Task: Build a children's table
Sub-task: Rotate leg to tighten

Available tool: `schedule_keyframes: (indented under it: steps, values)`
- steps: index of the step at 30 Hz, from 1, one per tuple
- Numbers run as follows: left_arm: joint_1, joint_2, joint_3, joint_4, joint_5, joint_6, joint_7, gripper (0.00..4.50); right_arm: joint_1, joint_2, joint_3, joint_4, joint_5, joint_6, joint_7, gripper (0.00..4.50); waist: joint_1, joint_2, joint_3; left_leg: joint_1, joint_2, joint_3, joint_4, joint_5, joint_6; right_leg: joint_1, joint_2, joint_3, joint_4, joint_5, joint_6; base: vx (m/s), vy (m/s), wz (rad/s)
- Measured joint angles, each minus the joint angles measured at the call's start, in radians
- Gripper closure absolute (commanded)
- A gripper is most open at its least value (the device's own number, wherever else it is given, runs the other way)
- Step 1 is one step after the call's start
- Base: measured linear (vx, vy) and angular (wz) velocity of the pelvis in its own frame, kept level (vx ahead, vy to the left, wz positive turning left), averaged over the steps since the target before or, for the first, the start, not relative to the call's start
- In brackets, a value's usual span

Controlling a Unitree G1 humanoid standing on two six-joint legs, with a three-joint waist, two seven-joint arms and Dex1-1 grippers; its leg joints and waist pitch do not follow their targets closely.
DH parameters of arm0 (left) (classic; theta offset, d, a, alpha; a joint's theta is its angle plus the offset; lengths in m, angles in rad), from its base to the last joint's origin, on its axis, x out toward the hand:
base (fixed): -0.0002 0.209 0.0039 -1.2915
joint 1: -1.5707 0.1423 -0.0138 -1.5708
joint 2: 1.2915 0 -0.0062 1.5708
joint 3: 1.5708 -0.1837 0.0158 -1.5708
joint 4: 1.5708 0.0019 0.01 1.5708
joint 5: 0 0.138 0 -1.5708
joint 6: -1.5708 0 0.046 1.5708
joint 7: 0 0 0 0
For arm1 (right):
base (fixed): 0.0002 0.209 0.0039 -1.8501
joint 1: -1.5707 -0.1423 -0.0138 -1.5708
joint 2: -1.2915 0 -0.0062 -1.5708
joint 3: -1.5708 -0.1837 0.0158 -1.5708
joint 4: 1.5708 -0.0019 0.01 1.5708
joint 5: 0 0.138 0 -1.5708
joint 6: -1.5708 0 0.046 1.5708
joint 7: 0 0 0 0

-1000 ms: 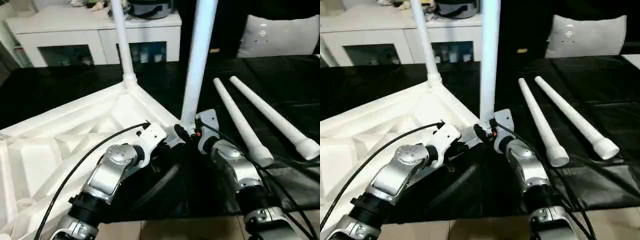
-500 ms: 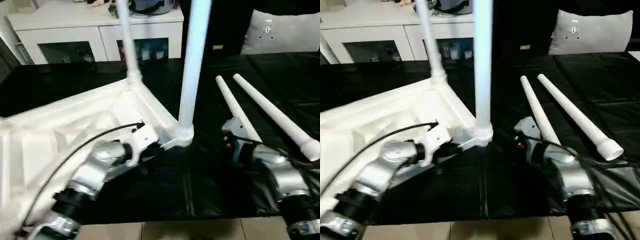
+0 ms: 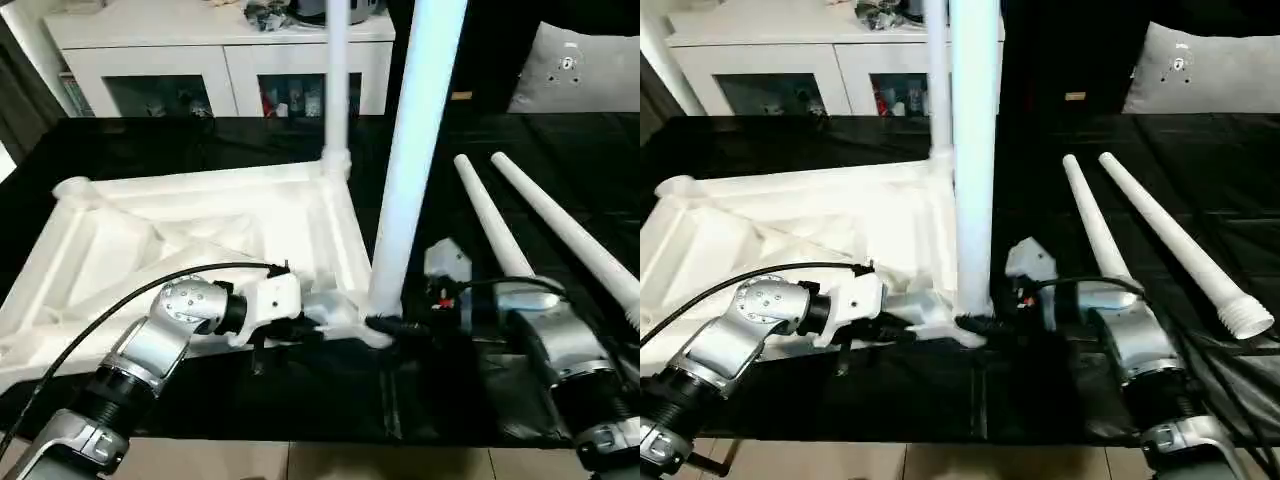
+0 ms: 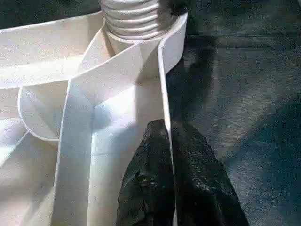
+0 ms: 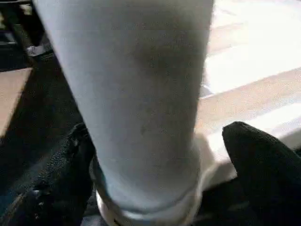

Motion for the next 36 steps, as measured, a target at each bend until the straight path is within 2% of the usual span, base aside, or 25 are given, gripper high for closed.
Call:
schedule_keyframes:
  steps: [7,11,13,20,24,26,28,30,31,34,36]
  values:
    - [-0.007,-0.001,-0.01,0.014,-0.001,-0.025,-0.016,4.5,0.0,0.001,0.018,0.0,0.019,0.054,0.056,1.13,0.012,0.0,0.0,0.0,0.0,0.0,0.001,0.0,0.0,0.0,0.0,0.0,0.002,0.0,0.0,0.0,0.0,0.0]
    - [-0.007,-0.001,-0.01,0.017,-0.001,-0.03,-0.024,4.5,0.0,0.001,0.018,0.0,0.021,0.061,0.065,1.3,0.016,0.0,0.0,0.001,0.0,0.0,0.001,0.0,0.0,0.0,0.0,0.0,0.003,0.0,0.0,0.0,0.0,0.0]
    - [-0.007,-0.002,-0.01,0.018,-0.001,-0.031,-0.024,4.5,0.0,0.001,0.018,0.0,0.024,0.069,0.065,1.58,0.017,0.0,0.0,0.001,0.001,0.0,0.002,0.0,0.0,0.0,0.0,0.0,0.003,0.0,0.0,0.0,0.0,0.0]
    - [-0.004,-0.002,-0.009,0.017,-0.006,-0.028,-0.025,4.5,0.009,0.001,0.016,-0.013,0.024,0.083,0.063,1.69,0.018,-0.001,-0.001,0.001,0.001,0.0,0.002,0.0,0.0,0.0,0.0,0.0,0.004,0.0,0.0,0.0,0.0,0.0]
    - [0.028,-0.008,0.012,-0.012,-0.023,0.023,-0.016,4.5,0.04,0.022,0.004,-0.054,0.026,0.112,0.028,1.7,0.017,-0.001,-0.005,0.002,0.001,0.0,0.002,0.0,0.0,0.0,0.0,0.0,0.004,0.0,0.0,0.0,0.0,0.0]
    - [0.051,-0.033,0.047,-0.037,-0.025,0.107,0.043,4.5,0.051,0.069,-0.01,-0.06,0.006,0.125,-0.074,1.7,0.009,-0.002,-0.007,0.006,0.001,0.0,0.002,0.001,-0.001,0.002,0.0,0.001,0.005,0.0,-0.001,0.0,0.0,0.0]
    - [0.055,-0.068,0.075,-0.042,-0.014,0.19,0.13,4.5,0.047,0.138,-0.046,-0.032,-0.016,0.138,-0.23,1.71,-0.014,-0.004,-0.007,0.016,0.0,0.001,0.001,-0.001,-0.009,0.008,0.0,0.003,0.006,0.001,-0.002,0.0,0.0,0.0]
    - [0.061,-0.107,0.089,-0.054,-0.003,0.248,0.201,4.5,0.031,0.188,-0.076,0.003,-0.023,0.145,-0.347,1.71,-0.036,-0.003,-0.007,0.019,0.0,0.001,0.001,0.0,-0.01,0.01,0.0,0.004,0.005,-0.003,0.005,-0.052,0.004,-0.07]
    - [0.064,-0.153,0.102,-0.06,0.013,0.288,0.27,4.5,0.011,0.231,-0.107,0.045,-0.031,0.138,-0.443,1.72,-0.046,-0.004,-0.006,0.019,-0.001,0.001,0.002,0.001,-0.01,0.01,0.0,0.005,0.004,-0.003,0.005,-0.052,0.01,-0.08]
    - [0.066,-0.215,0.102,-0.081,0.033,0.351,0.376,4.5,-0.023,0.28,-0.136,0.1,-0.049,0.122,-0.581,1.72,-0.064,-0.004,-0.007,0.017,-0.001,0.0,0.001,0.001,-0.01,0.01,0.0,0.004,-0.001,-0.003,0.005,0.0,0.0,0.0]
    - [0.062,-0.269,0.12,-0.071,0.057,0.383,0.454,4.5,-0.057,0.33,-0.162,0.155,-0.06,0.107,-0.688,1.72,-0.068,-0.004,-0.007,0.017,-0.002,0.0,0.002,0.001,-0.01,0.01,0.0,0.005,-0.001,-0.003,0.005,0.0,0.0,0.0]
